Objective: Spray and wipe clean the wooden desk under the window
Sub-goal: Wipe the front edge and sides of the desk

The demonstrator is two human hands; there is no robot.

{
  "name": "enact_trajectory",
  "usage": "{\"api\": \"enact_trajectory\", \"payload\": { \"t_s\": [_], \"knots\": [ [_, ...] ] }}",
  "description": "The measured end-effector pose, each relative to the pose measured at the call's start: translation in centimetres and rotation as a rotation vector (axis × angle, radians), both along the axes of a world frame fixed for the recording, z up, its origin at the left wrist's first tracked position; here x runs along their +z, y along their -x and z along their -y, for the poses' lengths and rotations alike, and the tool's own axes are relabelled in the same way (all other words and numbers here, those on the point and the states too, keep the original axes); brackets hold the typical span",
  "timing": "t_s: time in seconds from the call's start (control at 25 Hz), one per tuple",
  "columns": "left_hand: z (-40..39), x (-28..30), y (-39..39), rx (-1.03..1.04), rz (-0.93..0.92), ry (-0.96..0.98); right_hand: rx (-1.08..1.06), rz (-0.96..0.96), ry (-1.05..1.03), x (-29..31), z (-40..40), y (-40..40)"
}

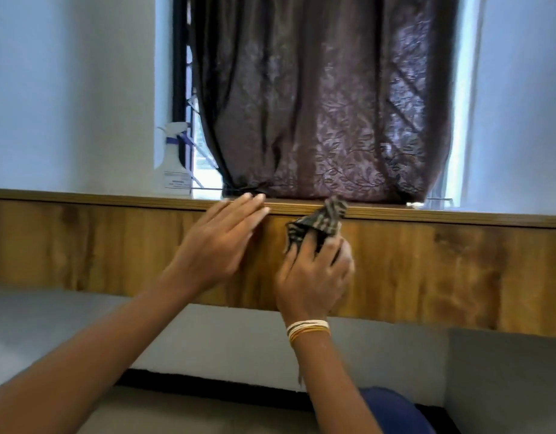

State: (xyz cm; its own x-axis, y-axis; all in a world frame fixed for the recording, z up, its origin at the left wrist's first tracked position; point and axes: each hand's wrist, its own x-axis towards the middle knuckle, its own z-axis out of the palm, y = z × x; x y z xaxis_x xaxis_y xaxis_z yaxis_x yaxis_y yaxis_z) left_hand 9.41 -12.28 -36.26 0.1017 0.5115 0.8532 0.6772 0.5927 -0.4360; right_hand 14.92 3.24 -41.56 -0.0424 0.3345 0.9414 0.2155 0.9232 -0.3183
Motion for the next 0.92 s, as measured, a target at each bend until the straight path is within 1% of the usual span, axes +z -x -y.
{"api": "enact_trajectory", "payload": {
  "t_s": [0.08, 0.24, 0.32, 0.4, 0.48, 0.6, 0.68, 0.76, 0.8, 0.88, 0.92],
  "knots": [
    [6.7, -2.1, 2.8, 0.133, 0.085, -0.11, 0.063, 0.039, -0.1, 0.0, 5.1, 2.8],
    [17.7, -5.6, 7.1, 0.365, 0.381, -0.405, 0.14, 0.05, -0.204, 1.5, 14.9, 8.0],
    [21.8, -7.4, 9.4, 0.453, 0.481, -0.478, 0.163, 0.095, -0.318, 1.9, 19.2, 10.5],
    [25.3, -9.2, 11.5, 0.498, 0.591, -0.555, 0.183, 0.123, -0.44, 2.0, 23.2, 13.0],
    [27.5, -10.3, 13.1, 0.457, 0.673, -0.661, 0.191, 0.138, -0.509, 2.5, 26.9, 15.1],
    [29.2, -11.4, 15.2, 0.372, 0.716, -0.829, 0.192, 0.162, -0.641, 3.5, 32.5, 17.9],
    [29.4, -12.0, 16.4, 0.276, 0.745, -0.988, 0.207, 0.172, -0.738, 4.7, 36.2, 20.0],
    [29.6, -13.0, 17.4, 0.109, 0.772, -1.121, 0.215, 0.195, -0.893, 5.8, 40.3, 22.2],
    [30.2, -13.5, 18.0, 0.017, 0.779, -1.153, 0.217, 0.214, -0.989, 6.4, 42.5, 23.5],
    [31.9, -13.4, 19.0, -0.095, 0.817, -1.221, 0.232, 0.284, -1.189, 7.4, 46.5, 26.0],
    [33.0, -13.2, 19.6, -0.16, 0.857, -1.299, 0.236, 0.341, -1.292, 7.5, 48.3, 27.0]
  ]
}}
